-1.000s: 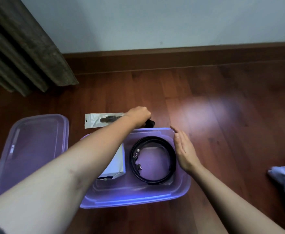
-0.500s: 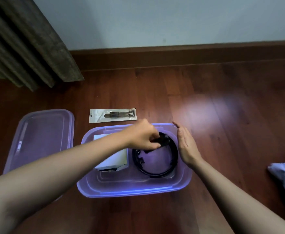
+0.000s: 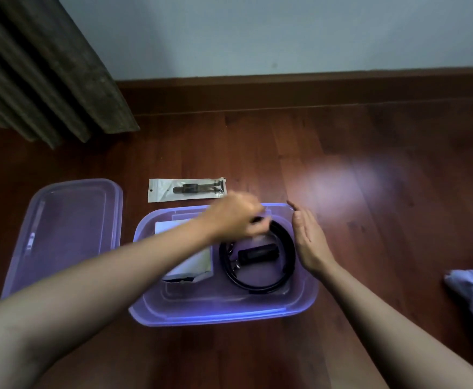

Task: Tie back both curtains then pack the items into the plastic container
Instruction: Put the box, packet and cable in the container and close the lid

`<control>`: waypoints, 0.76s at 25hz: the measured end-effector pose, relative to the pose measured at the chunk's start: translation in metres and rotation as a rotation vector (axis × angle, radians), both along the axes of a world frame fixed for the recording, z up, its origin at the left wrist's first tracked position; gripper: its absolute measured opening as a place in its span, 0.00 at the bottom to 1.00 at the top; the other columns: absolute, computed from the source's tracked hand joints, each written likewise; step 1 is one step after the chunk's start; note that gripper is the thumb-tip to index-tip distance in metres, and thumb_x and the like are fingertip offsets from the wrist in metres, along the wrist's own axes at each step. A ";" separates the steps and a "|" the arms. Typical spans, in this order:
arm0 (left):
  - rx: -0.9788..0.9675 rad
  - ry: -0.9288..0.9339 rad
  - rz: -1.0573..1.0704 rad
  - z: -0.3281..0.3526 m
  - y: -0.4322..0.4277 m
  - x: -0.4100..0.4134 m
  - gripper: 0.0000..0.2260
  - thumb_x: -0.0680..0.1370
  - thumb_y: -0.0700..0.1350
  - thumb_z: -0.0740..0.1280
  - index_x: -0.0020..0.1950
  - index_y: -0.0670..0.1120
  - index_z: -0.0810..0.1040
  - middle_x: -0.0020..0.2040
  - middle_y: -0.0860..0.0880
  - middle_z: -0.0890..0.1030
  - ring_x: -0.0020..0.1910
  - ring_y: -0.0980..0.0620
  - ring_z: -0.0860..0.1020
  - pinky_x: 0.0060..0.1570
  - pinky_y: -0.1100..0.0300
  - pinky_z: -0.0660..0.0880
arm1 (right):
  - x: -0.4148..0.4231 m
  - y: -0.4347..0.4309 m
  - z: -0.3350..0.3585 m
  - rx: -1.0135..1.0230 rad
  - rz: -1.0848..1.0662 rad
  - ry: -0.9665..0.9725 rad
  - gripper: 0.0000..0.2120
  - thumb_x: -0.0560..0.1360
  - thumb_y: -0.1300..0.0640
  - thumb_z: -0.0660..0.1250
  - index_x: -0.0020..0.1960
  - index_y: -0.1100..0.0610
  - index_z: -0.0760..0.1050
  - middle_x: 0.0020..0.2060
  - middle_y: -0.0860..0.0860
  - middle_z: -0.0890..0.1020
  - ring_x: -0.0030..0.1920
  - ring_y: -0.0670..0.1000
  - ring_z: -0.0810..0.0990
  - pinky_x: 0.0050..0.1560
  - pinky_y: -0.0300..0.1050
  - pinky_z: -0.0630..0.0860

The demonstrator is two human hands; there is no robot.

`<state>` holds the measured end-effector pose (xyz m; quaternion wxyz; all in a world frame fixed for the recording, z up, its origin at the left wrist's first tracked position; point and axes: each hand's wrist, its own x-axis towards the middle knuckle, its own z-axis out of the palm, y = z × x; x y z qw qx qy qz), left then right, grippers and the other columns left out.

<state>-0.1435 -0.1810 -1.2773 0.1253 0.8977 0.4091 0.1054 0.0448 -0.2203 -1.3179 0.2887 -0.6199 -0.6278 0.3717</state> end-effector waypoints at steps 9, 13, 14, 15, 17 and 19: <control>-0.452 0.495 0.379 -0.045 0.085 -0.108 0.25 0.73 0.48 0.70 0.69 0.46 0.69 0.66 0.41 0.70 0.66 0.41 0.68 0.62 0.51 0.68 | 0.001 0.000 -0.004 0.021 -0.001 -0.010 0.27 0.77 0.45 0.47 0.69 0.58 0.66 0.62 0.48 0.70 0.63 0.41 0.66 0.60 0.21 0.55; -0.301 0.489 0.368 -0.040 0.081 -0.108 0.18 0.73 0.46 0.70 0.60 0.42 0.72 0.60 0.41 0.71 0.60 0.40 0.73 0.55 0.51 0.71 | 0.002 -0.001 -0.003 0.010 0.021 -0.032 0.27 0.76 0.46 0.47 0.70 0.57 0.66 0.65 0.52 0.71 0.63 0.41 0.66 0.60 0.26 0.56; -0.264 0.446 0.349 -0.029 0.080 -0.106 0.16 0.73 0.46 0.70 0.57 0.42 0.73 0.58 0.41 0.72 0.57 0.40 0.74 0.52 0.51 0.72 | 0.002 -0.001 -0.003 -0.008 0.023 -0.045 0.27 0.76 0.46 0.48 0.70 0.57 0.65 0.66 0.53 0.71 0.64 0.42 0.66 0.61 0.28 0.56; -0.221 0.397 0.328 -0.016 0.078 -0.105 0.14 0.73 0.46 0.70 0.55 0.43 0.74 0.55 0.42 0.73 0.55 0.40 0.75 0.49 0.51 0.72 | 0.002 -0.001 -0.002 -0.015 0.025 -0.095 0.27 0.76 0.45 0.48 0.71 0.56 0.64 0.68 0.54 0.70 0.66 0.45 0.66 0.63 0.30 0.56; -0.141 0.304 0.270 0.017 0.071 -0.100 0.13 0.72 0.47 0.71 0.52 0.42 0.75 0.52 0.43 0.74 0.52 0.41 0.76 0.45 0.52 0.71 | 0.000 -0.001 0.005 0.085 0.049 -0.318 0.28 0.76 0.44 0.52 0.73 0.55 0.60 0.71 0.54 0.66 0.72 0.51 0.63 0.71 0.42 0.53; -0.107 0.241 0.183 0.052 0.054 -0.095 0.14 0.70 0.48 0.72 0.50 0.42 0.74 0.50 0.43 0.74 0.49 0.42 0.76 0.44 0.52 0.71 | -0.014 -0.001 0.026 0.275 0.080 -0.292 0.29 0.76 0.45 0.58 0.74 0.52 0.57 0.70 0.52 0.66 0.70 0.48 0.65 0.72 0.47 0.59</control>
